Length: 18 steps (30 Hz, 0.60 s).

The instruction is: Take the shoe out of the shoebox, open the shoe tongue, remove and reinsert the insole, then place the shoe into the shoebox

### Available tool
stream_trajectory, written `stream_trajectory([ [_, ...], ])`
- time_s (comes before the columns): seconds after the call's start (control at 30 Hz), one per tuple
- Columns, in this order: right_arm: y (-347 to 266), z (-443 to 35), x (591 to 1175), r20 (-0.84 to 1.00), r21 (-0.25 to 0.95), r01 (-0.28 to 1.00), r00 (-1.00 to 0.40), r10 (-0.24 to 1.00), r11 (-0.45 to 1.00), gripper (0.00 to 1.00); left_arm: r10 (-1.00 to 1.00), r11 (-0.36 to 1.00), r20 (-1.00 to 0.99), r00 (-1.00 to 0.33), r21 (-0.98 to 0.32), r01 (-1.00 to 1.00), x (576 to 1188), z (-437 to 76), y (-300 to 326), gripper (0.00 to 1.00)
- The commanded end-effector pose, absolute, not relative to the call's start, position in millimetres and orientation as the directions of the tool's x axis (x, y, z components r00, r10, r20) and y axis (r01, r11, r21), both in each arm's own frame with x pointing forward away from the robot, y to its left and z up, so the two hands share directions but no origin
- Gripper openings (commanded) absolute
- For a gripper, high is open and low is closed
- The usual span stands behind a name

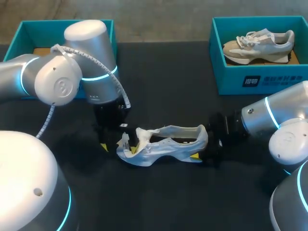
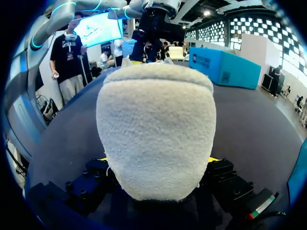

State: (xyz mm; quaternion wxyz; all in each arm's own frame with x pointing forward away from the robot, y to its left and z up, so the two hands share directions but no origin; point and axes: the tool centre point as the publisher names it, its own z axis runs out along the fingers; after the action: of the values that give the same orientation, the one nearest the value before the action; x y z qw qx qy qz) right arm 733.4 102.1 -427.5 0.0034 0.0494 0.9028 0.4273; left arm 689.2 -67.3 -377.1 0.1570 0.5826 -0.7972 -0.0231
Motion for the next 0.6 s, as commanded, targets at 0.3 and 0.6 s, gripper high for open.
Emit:
stream_trajectory([
  [0.3,105.1,-431.0,732.8,0.036,0.768,0.088,-0.995,0.094,0.634,0.00,-0.921,0.353,0.228,-0.316,0.147,-0.924,694.0,-343.9,-66.5,1.00],
  [0.6,105.1,-431.0,732.8,0.036,0.768,0.088,-0.995,0.094,0.634,0.00,-0.819,0.551,0.235,-0.523,0.073,-0.831,706.8,-311.2,-76.3,1.00],
])
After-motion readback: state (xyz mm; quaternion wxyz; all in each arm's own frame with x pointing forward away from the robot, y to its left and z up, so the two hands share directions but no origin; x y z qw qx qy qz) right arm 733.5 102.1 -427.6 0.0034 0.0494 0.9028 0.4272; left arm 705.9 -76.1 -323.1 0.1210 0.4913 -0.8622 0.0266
